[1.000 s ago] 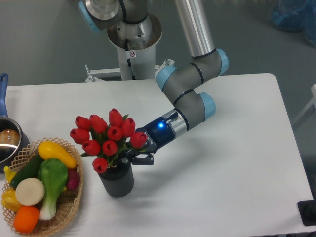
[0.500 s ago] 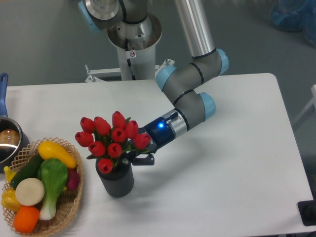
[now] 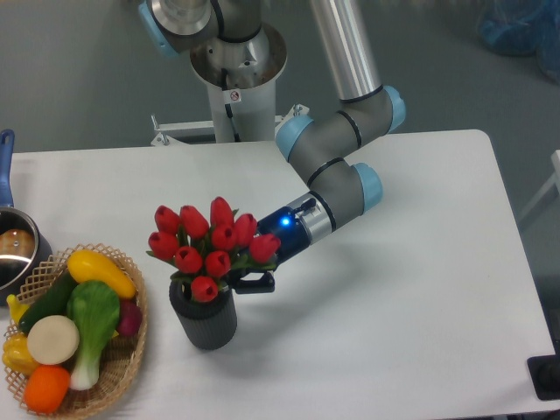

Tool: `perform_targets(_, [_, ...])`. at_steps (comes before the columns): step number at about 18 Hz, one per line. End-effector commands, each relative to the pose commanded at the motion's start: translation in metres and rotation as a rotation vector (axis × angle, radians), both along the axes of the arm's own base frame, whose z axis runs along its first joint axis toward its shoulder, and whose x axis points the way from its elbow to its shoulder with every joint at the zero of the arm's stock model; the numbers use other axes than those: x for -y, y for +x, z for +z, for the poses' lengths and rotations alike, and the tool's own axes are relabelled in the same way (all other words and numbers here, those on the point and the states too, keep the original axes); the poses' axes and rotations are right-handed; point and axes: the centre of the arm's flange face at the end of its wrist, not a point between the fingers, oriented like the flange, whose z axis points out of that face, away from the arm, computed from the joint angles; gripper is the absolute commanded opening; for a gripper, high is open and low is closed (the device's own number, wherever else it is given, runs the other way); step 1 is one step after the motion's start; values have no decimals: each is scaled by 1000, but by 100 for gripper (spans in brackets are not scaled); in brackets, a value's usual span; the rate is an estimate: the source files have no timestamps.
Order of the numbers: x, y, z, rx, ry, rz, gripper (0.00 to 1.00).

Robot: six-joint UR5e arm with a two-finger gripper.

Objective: Insert the flowers into the vase
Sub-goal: 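Push the tulip bunch further down into the vase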

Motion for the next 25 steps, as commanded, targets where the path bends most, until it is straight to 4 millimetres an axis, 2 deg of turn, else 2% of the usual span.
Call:
perform_targets(8, [2,-1,3,-26,-25,0,26])
perform_targets(12, [3,1,13,-63,-60,-2,26])
perform_targets(19, [4,3,11,-72,-76,-3,27])
perform_targets(25, [5,2,11,-80,-88,-2,35])
